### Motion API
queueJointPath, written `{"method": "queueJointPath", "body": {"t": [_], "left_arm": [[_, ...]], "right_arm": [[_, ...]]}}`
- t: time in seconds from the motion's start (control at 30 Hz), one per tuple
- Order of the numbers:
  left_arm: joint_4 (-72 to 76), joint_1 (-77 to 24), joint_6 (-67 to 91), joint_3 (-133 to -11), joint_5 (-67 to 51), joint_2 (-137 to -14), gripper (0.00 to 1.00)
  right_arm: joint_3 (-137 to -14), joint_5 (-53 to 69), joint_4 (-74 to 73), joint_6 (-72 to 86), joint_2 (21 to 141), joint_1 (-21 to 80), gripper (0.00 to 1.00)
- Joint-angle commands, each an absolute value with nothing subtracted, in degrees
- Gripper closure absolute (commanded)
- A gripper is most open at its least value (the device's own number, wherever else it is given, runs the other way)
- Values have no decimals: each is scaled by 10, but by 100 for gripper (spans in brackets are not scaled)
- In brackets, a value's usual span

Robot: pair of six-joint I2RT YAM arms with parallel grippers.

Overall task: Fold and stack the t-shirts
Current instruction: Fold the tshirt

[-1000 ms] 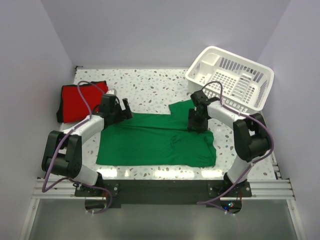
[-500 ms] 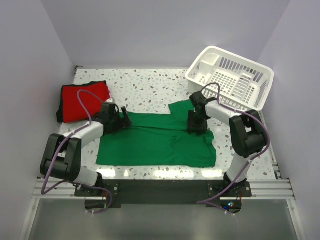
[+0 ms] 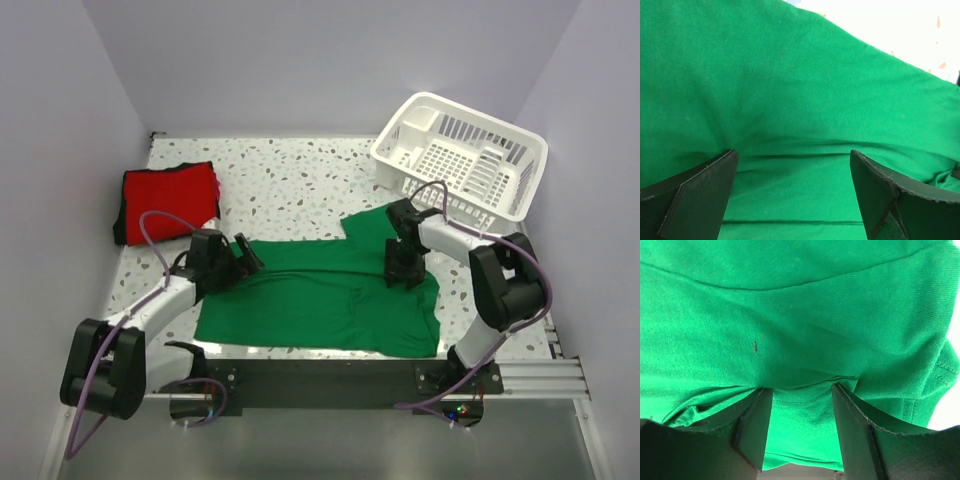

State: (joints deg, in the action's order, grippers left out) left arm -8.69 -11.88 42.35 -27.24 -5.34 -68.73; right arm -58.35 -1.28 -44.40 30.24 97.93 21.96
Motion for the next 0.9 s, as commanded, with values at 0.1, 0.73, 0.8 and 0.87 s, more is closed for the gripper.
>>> {"method": "queueJointPath", "body": {"t": [0.1,0.73,0.8,0.87], "left_arm": [[-175,-130,470,-219,-66,-618,1],[-197,-132,365,-406,25,-630,0],[-190,-132,367,-417,24,-646,0],[-186,-132,368,-424,25,-655,0]], "right_arm": [[-531,-44,-479,316,949,217,45],[-734,-152,-458,238,908,213,41],[-729,-161,-399,228,921,207,39],[-728,-151,-349,214,952,200,39]]}}
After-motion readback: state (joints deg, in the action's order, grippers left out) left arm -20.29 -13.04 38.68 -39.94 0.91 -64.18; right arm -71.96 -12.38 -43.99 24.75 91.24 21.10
